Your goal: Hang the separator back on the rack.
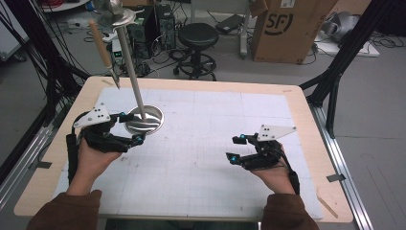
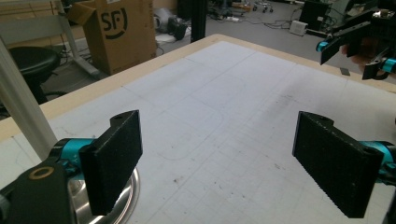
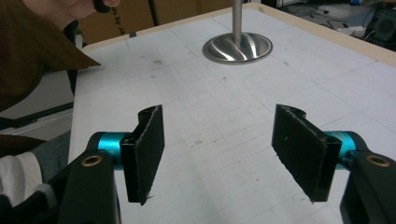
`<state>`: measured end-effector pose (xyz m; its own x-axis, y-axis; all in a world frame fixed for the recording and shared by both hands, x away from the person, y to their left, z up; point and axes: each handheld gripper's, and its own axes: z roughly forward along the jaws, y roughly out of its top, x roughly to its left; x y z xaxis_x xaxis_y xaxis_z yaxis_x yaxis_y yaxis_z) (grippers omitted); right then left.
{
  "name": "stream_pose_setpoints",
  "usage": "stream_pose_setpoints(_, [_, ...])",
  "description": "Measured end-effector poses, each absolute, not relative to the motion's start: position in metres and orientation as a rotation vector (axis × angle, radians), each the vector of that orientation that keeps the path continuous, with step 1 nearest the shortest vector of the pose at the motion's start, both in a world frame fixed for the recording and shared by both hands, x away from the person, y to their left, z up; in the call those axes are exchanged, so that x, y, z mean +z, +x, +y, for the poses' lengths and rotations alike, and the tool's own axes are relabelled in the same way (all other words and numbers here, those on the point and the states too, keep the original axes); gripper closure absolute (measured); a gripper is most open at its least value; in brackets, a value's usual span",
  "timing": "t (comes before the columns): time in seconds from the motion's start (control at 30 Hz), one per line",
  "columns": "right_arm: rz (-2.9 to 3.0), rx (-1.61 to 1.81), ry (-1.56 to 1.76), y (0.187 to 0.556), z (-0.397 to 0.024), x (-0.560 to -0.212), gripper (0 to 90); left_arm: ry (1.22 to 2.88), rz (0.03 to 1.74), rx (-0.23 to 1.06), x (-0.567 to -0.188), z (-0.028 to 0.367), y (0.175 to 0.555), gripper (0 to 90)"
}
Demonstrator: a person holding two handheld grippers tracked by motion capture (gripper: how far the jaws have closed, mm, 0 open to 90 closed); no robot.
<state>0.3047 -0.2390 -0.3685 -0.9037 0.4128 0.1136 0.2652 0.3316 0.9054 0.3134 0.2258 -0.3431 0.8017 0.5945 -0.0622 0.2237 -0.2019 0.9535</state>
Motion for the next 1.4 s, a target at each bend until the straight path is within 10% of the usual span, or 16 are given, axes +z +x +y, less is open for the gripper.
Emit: stream_pose_setpoints(1.4, [2.468,1.562,0.67,0.31,-0.24,-0.379,30.9,1.813,0.598,0.278,-0.366,0.217,0.316,5.6])
